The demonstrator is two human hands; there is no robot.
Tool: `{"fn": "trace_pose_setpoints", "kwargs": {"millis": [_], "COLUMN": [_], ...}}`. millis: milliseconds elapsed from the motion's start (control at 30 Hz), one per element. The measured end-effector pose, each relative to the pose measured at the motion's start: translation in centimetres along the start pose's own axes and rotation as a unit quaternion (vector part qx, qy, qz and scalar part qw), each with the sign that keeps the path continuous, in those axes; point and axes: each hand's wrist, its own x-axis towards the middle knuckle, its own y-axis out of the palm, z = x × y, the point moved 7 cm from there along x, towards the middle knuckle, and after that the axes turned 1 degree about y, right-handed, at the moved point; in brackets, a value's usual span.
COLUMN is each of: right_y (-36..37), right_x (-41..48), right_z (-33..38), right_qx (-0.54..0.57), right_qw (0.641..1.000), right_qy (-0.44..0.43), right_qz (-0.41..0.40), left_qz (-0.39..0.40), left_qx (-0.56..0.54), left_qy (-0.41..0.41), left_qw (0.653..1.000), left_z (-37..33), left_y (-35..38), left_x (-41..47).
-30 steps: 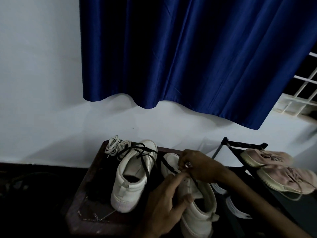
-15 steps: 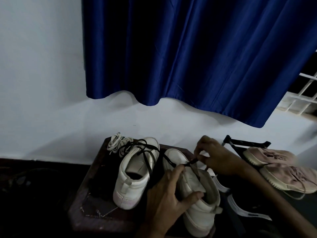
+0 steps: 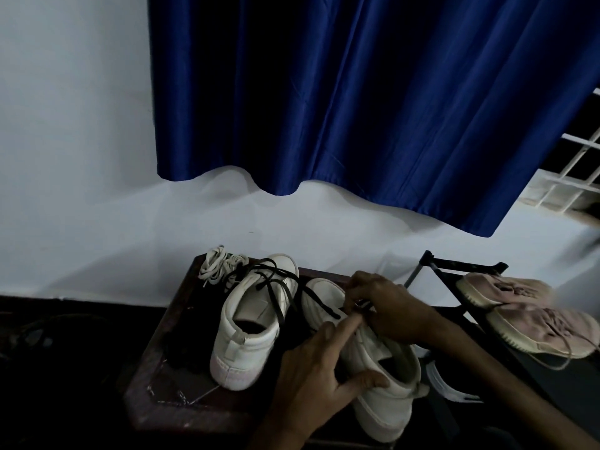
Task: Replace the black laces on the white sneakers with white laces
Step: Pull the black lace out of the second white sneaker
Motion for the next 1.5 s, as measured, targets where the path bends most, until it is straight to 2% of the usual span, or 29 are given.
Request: {"fn": "trace_pose_setpoints", "kwargs": {"millis": [100, 200, 333, 500, 633, 700, 833, 867, 967, 1133, 1333, 1500], "right_y": [-3.0, -6.1, -3.9, -1.2, -1.1, -3.1, -7.8, -7.6, -4.6, -1.7, -1.6, -7.9], "right_x": [-1.0, -1.8, -1.7, -0.4, -0.5, -1.1, -3.1, -3.3, -2.9, -1.1, -1.3, -4.2], "right_z": [-2.0, -3.6, -1.0, 0.8, 0.8, -0.9, -4.2, -4.2, -2.4, 1.1, 0.8, -4.1], "right_qx": [-0.074, -0.071, -0.094, -0.102, -0.096, -0.068, 0.016, -0.002, -0.134, -0.119, -0.145, -0.135], "right_qw": [0.995, 0.983, 0.990, 0.994, 0.993, 0.991, 0.959, 0.958, 0.972, 0.991, 0.985, 0.954], "right_qy": [0.044, 0.121, 0.082, 0.030, 0.025, 0.058, 0.147, 0.160, 0.159, 0.057, 0.042, 0.185], "right_qz": [-0.047, -0.117, -0.066, -0.024, -0.071, -0.103, -0.243, -0.237, -0.110, -0.034, -0.081, -0.193], "left_qz": [-0.020, -0.012, 0.010, -0.011, 0.002, -0.016, -0.013, -0.012, -0.007, -0.008, -0.032, -0.032], "left_qx": [0.003, -0.001, -0.011, -0.010, -0.013, -0.009, -0.002, 0.001, -0.005, -0.001, 0.017, 0.028], "left_qy": [-0.014, -0.027, -0.020, -0.005, -0.011, -0.019, -0.025, -0.024, -0.023, -0.006, -0.016, -0.031], "left_qw": [1.000, 1.000, 1.000, 1.000, 1.000, 1.000, 1.000, 1.000, 1.000, 1.000, 0.999, 0.999], "left_z": [0.6, 1.0, 0.7, 0.3, 0.4, 0.4, 0.8, 0.9, 0.8, 0.6, 0.6, 1.0], "left_y": [0.1, 0.3, 0.8, 0.2, 0.4, 0.2, 0.5, 0.6, 0.6, 0.6, 0.2, 0.2], "left_x": [-0.1, -0.2, 0.0, 0.0, 0.1, 0.1, -0.1, -0.2, -0.1, -0.1, 0.0, -0.1]}}
